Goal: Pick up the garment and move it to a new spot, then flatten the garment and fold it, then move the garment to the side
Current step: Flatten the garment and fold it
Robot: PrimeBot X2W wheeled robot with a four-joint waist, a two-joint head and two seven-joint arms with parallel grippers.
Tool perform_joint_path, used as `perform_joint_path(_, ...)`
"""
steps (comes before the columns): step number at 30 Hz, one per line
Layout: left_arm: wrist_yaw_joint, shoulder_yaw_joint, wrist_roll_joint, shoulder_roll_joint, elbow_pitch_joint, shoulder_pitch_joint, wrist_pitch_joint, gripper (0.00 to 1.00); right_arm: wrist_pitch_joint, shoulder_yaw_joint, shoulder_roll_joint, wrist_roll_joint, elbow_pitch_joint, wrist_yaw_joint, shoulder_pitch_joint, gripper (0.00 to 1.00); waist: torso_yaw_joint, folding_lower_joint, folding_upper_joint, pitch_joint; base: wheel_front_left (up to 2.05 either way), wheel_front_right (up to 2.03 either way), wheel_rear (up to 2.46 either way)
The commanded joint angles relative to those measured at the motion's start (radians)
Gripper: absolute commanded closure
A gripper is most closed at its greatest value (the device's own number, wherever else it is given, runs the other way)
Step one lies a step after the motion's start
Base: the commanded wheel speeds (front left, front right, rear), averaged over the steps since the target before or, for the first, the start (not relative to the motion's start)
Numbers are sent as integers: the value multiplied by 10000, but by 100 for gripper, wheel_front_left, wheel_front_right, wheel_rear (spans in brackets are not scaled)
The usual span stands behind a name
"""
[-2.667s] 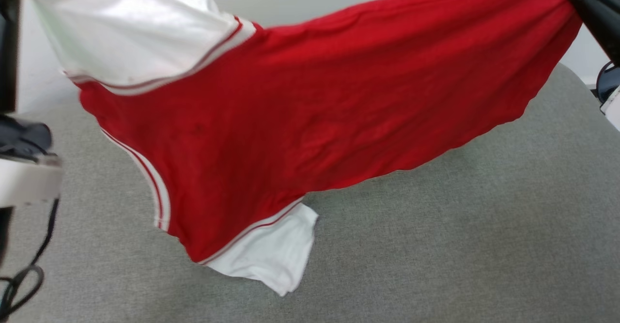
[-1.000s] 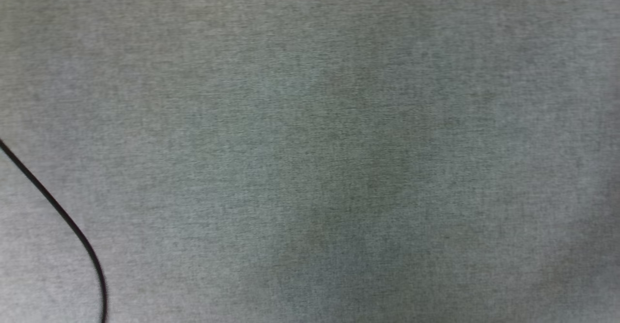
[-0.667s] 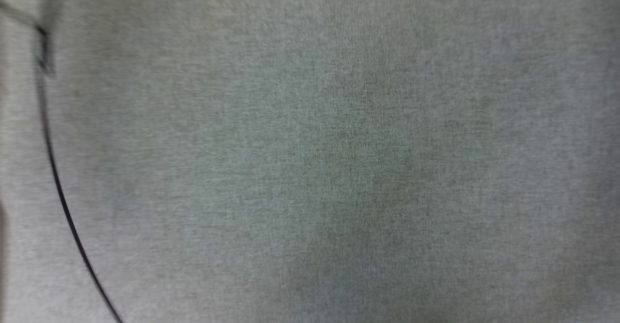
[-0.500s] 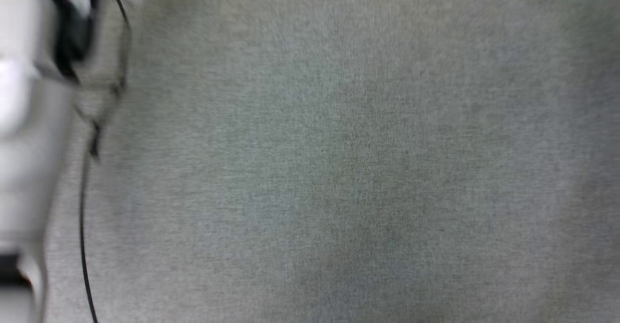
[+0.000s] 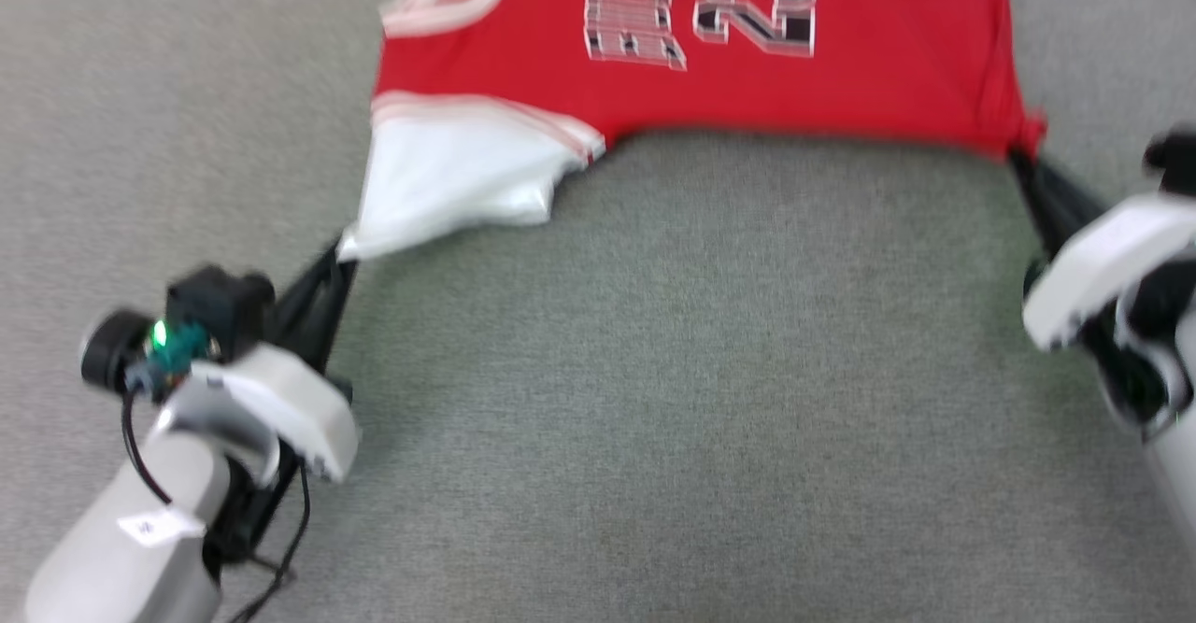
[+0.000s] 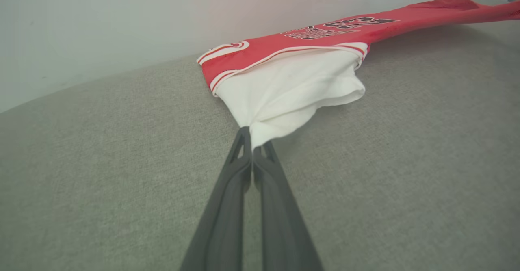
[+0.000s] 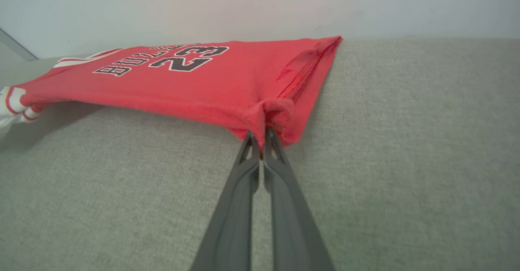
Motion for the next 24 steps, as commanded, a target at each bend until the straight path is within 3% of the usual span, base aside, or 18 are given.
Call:
perform_joint_path(1, 61, -47, -61, 217, -213, 458, 166, 100, 121, 114, -242, 66, -151, -7, 555, 100, 183, 3, 0, -625, 0, 0, 0)
perform_joint_path(9, 83, -772, -308, 1101, -1647, 2632, 1331, 100, 715, -25, -629, 764, -881, -7, 2678, 100, 198, 3, 0, -1658, 0, 0, 0)
perform_joint_path(24, 756, -1203, -1650, 2613, -4549, 6251, 2592, 100, 2793, -854, -1243, 2088, -3660, -7, 6670, 100, -130, 3, 0, -2811, 0, 0, 0)
